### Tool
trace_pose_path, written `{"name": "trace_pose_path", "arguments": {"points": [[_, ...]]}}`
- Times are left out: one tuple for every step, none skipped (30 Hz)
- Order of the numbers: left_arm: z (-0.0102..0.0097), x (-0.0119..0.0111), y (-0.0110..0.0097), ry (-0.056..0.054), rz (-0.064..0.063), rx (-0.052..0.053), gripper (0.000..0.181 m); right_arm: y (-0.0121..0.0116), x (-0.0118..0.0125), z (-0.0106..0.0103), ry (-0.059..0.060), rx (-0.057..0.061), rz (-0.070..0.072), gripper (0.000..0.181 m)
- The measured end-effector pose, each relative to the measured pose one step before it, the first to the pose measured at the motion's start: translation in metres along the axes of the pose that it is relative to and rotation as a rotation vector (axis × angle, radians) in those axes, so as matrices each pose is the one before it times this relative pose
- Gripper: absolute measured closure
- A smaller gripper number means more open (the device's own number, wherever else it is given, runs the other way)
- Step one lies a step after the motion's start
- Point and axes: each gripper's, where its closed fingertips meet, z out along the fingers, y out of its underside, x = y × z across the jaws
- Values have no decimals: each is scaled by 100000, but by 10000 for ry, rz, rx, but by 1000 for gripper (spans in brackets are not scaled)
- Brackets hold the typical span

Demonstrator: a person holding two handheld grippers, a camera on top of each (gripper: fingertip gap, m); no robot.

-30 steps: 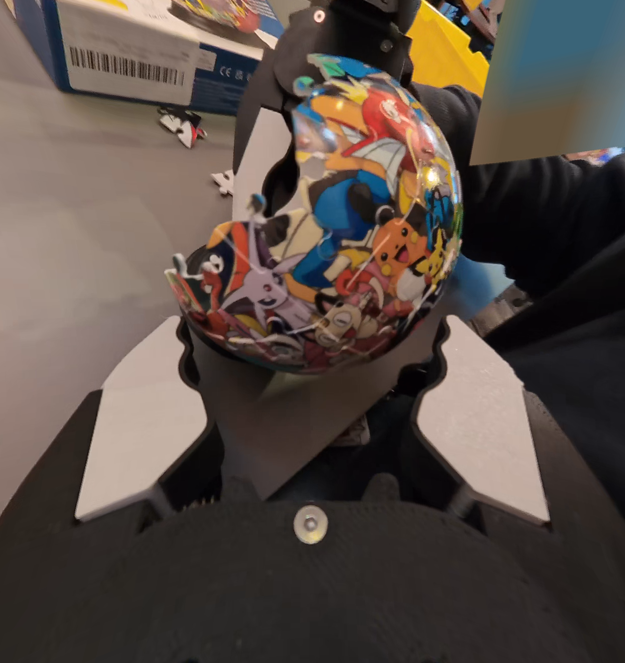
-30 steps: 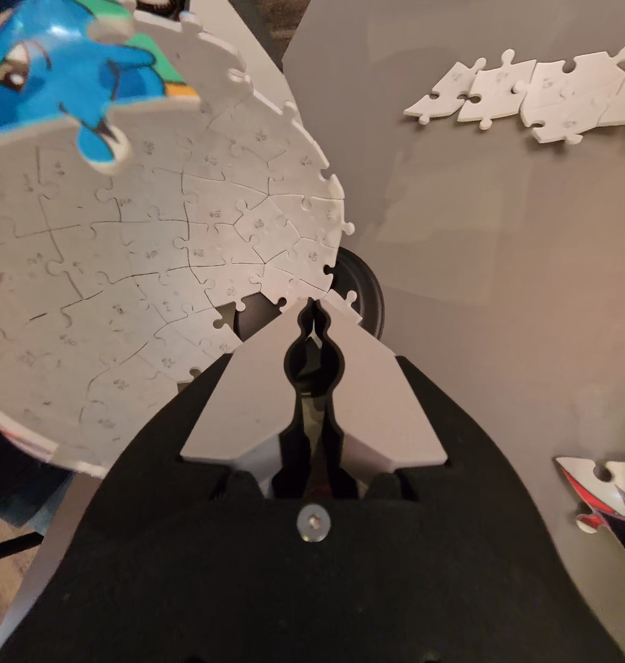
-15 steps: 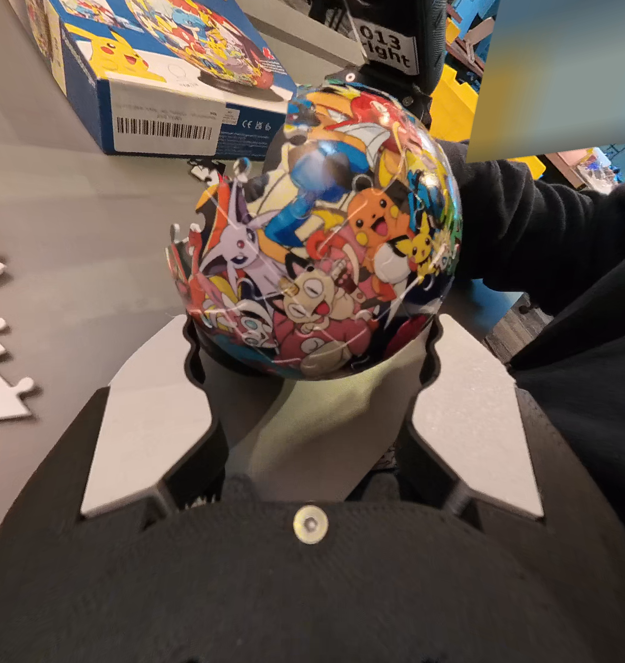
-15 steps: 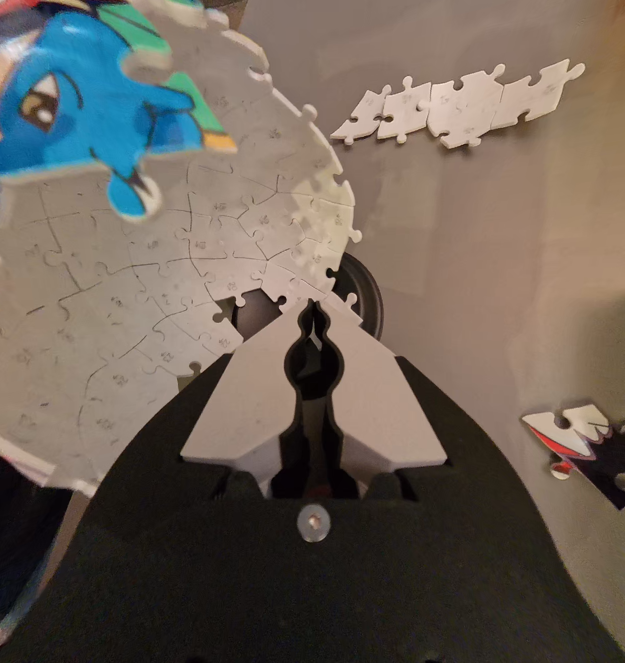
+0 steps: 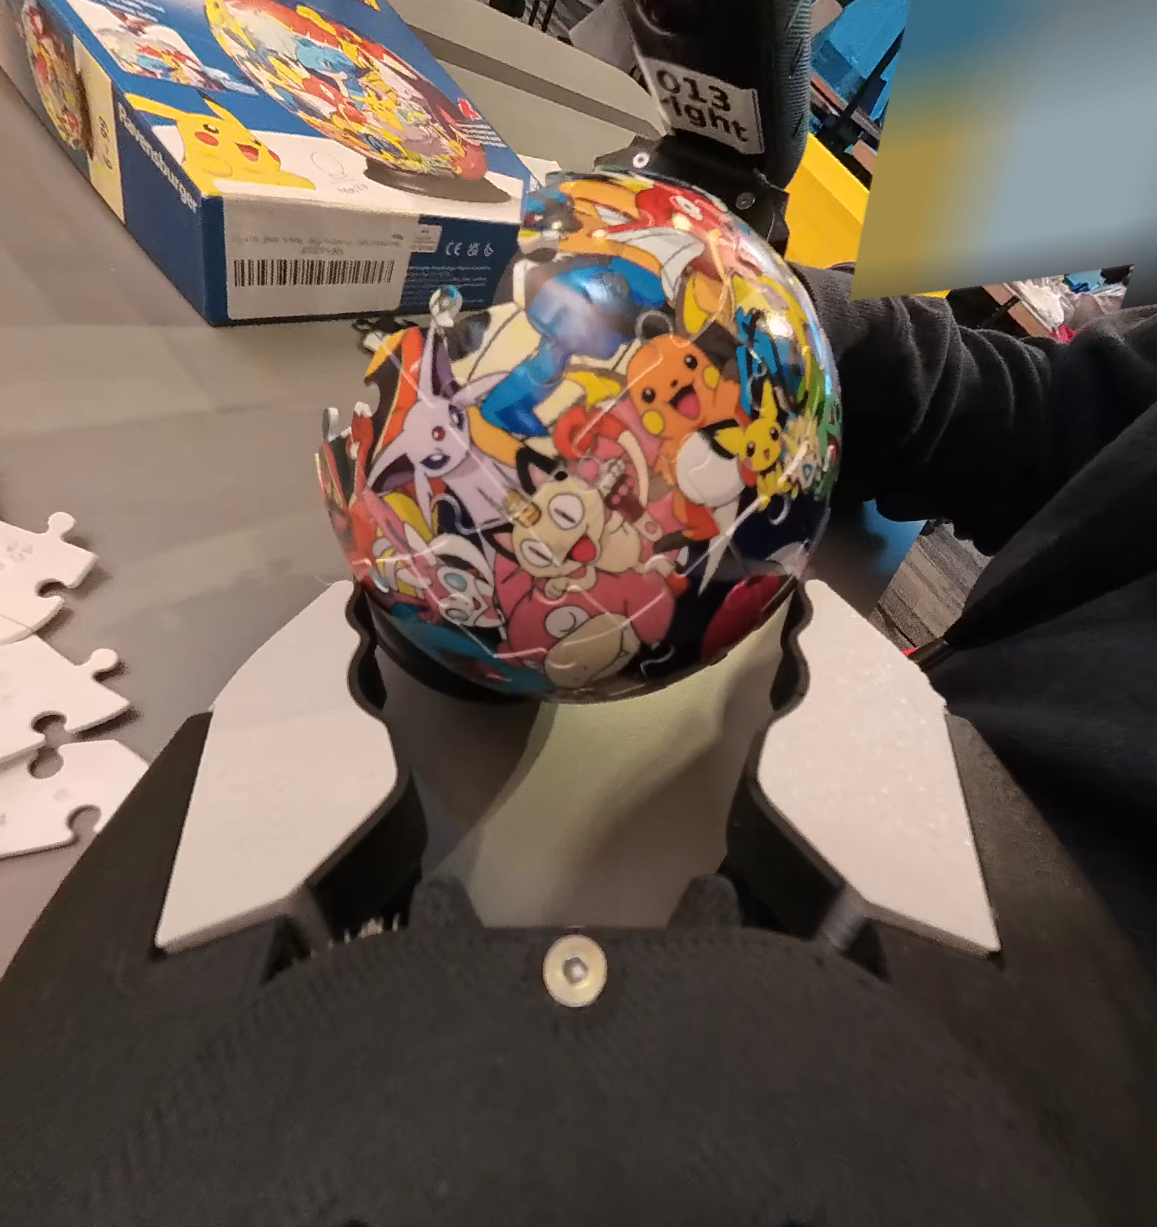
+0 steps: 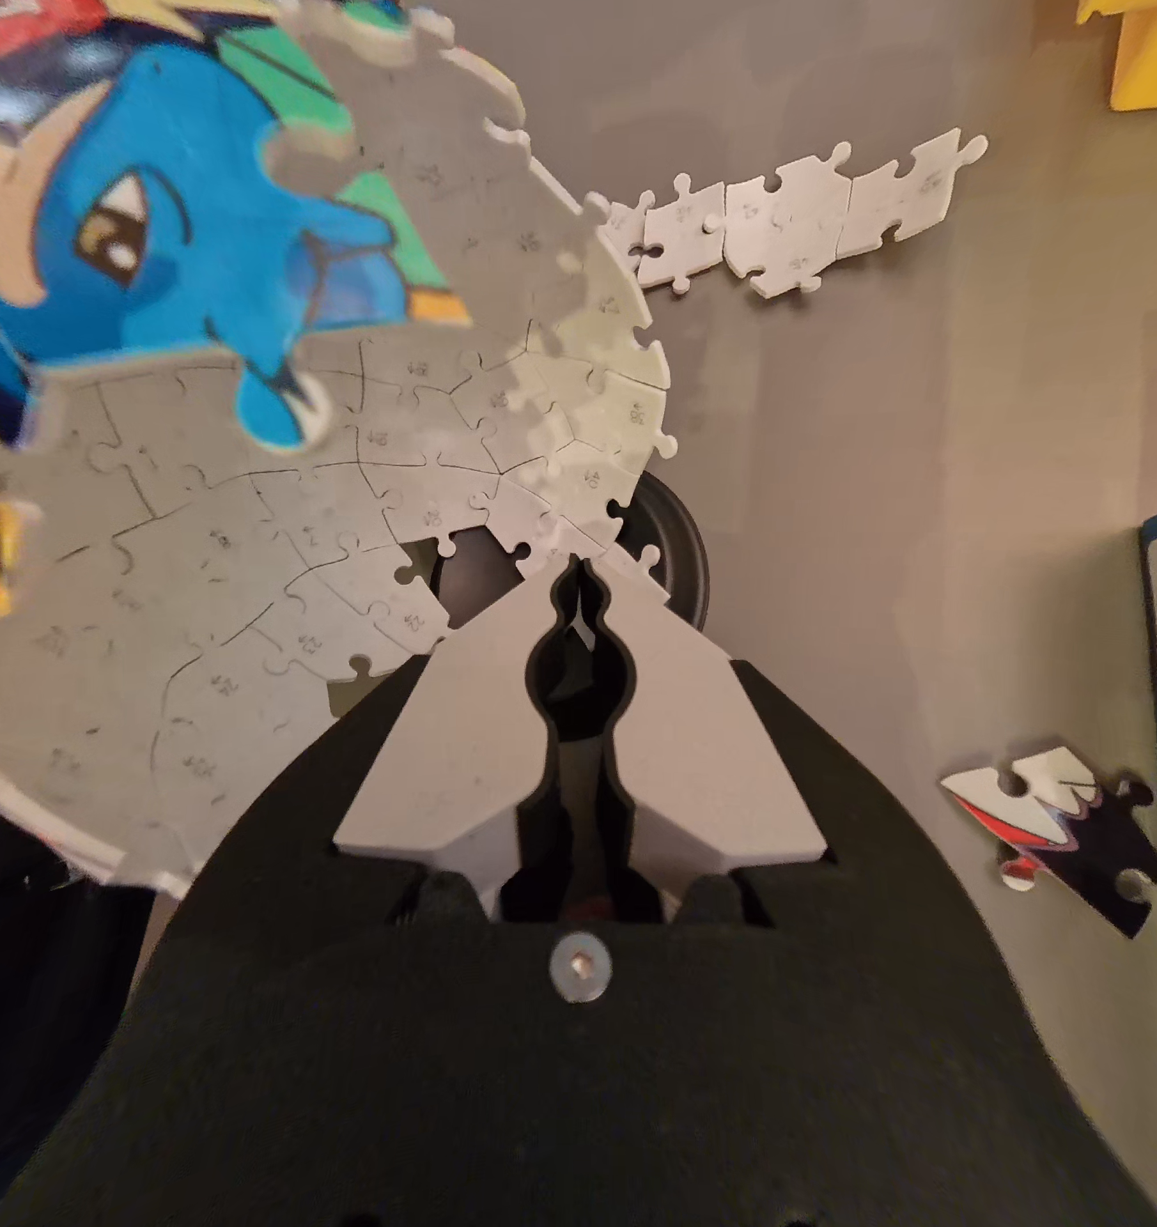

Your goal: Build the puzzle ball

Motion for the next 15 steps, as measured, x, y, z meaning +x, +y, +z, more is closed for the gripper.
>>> {"name": "trace_pose_path", "arguments": {"points": [[-5, -38, 2, 14, 43, -40, 66, -54, 28, 18, -68, 17, 89, 181], [38, -46, -14, -3, 90, -54, 66, -75, 44, 20, -52, 32, 68, 181], [64, 75, 63, -15, 94, -38, 67, -106, 24, 22, -29, 45, 21, 181], [55, -19, 21, 0, 55, -48, 67, -109, 0, 8, -5, 32, 7, 181], [15, -3, 12, 0, 47, -2, 67, -101, -2, 51, 30, 9, -55, 181], [-74, -20, -52, 21, 30, 49, 66, -97, -81, 85, -8, -5, -96, 181], [-37, -86, -80, 30, -23, 44, 67, -168, -53, 47, -38, 40, -18, 181], [-81, -168, 16, -15, -20, -46, 67, -47, 77, 29, -12, 4, 57, 181], [-11, -73, 44, -30, 41, -42, 67, -17, 24, 22, -38, 24, 45, 181], [-36, 46, 4, -2, 45, -5, 67, 29, -75, 45, -50, -2, -25, 181], [-22, 11, -20, -20, 28, -1, 67, -7, -51, 52, 8, 14, -66, 181], [-19, 60, -56, 9, -6, 28, 67, 8, -112, 63, -31, -1, -12, 181], [-40, 52, -37, 18, -37, 33, 67, 79, -159, 66, -63, -46, -38, 181], [-47, 7, 6, -15, 1, 30, 67, 18, -39, 33, -5, -15, -23, 181], [-37, -43, -14, -27, 13, 19, 67, -25, 47, 14, 25, 20, 18, 181]]}}
